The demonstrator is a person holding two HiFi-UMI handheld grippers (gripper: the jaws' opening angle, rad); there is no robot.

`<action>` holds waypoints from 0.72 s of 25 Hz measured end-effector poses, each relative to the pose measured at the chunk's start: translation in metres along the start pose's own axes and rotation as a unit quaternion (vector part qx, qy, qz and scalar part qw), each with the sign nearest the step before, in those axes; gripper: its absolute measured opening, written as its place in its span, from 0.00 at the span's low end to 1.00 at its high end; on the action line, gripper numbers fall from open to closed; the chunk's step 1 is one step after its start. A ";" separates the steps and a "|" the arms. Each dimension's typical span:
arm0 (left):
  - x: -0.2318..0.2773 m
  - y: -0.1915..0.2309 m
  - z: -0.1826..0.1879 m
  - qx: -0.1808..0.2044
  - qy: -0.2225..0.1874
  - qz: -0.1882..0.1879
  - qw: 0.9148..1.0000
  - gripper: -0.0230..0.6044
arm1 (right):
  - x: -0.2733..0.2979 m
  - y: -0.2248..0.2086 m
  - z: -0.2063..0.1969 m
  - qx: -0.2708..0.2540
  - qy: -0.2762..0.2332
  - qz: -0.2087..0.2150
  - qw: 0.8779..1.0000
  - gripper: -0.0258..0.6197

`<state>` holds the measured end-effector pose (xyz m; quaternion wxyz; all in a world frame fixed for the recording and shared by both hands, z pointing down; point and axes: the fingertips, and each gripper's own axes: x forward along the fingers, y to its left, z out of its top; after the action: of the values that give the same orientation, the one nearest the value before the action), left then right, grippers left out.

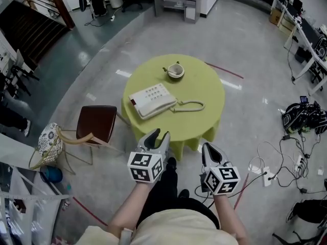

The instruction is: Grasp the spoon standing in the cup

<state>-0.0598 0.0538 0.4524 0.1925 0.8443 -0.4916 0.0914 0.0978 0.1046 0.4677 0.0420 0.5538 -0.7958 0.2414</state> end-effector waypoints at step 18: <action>0.120 0.091 0.064 -0.005 0.011 -0.010 1.000 0.37 | 0.134 -0.022 0.041 0.016 0.015 -0.026 0.999 0.04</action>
<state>-0.0809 -0.1082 0.4571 0.2032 0.8473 -0.4812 0.0958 0.0750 -0.0344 0.4836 0.0514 0.5715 -0.7762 0.2613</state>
